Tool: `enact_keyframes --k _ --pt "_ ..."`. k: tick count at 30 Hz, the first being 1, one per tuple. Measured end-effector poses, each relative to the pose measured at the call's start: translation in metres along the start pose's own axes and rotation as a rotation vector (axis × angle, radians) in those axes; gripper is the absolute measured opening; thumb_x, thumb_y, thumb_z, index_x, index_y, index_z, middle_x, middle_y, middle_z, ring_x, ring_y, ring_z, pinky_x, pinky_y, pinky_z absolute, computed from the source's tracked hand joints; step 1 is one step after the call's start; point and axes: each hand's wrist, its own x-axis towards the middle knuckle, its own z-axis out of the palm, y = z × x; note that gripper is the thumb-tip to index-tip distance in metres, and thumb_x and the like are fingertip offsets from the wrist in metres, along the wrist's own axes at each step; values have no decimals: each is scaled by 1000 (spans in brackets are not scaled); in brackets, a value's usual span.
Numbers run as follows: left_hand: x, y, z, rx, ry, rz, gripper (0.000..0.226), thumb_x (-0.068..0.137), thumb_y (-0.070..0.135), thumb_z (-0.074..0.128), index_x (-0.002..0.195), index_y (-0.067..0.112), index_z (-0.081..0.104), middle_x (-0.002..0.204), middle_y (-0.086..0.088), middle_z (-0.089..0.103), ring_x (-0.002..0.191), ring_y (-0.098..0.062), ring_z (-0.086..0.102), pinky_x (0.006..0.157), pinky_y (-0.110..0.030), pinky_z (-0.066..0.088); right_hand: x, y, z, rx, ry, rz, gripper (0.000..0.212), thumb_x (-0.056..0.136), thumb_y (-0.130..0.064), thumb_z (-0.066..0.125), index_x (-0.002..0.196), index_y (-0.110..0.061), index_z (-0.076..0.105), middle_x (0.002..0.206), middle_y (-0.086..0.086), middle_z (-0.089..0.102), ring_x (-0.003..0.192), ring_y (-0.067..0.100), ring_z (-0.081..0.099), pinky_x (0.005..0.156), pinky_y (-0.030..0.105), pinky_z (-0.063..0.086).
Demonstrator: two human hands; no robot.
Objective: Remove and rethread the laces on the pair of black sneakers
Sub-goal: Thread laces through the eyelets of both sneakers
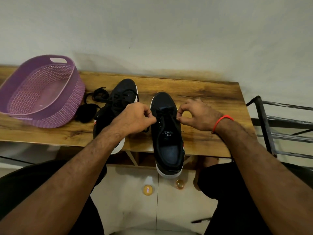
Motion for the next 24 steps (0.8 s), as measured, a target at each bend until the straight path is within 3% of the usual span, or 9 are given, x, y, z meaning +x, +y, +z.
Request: enact_keyframes --k 5,9,14,16,18,24 --pt "1 -1 -12 -20 72 -43 15 89 27 70 82 14 71 85 9 67 72 1 55 56 -13 35 -2 8 -10 -13 40 45 7 93 -46 61 95 -38 62 125 -9 53 127 21 38 107 57 30" --pt "1 0 -9 -19 50 -73 16 90 31 69 83 16 69 83 6 67 69 -1 55 54 -18 37 -2 7 -5 71 -10 17 11 93 -39 62 83 -37 59 95 -23 56 105 14 53 102 57 39" --pt "0 1 -13 -64 56 -102 14 92 29 67 85 17 66 79 6 70 62 -2 59 58 -20 45 -4 8 -15 258 -56 83 4 95 -25 64 91 -27 65 80 -8 70 83 10 67 84 37 55" --pt "-1 0 -12 -131 5 -102 9 93 27 65 88 19 65 76 6 74 56 -3 62 61 -25 52 -5 6 -16 398 -77 91 5 94 -26 66 97 -22 66 73 -5 70 72 12 65 77 34 52" --pt "-1 -1 -15 -214 -29 -108 6 96 26 64 92 22 66 73 5 74 62 -7 63 64 -29 53 -6 7 -19 609 -38 111 13 92 -25 69 102 -15 66 69 -2 67 68 15 61 74 36 49" --pt "-8 11 -49 -618 -58 -71 11 98 27 65 104 20 72 81 2 75 49 -6 43 45 -18 31 -12 6 -37 1114 31 51 13 91 -24 69 95 -12 70 70 2 62 65 17 57 72 36 51"
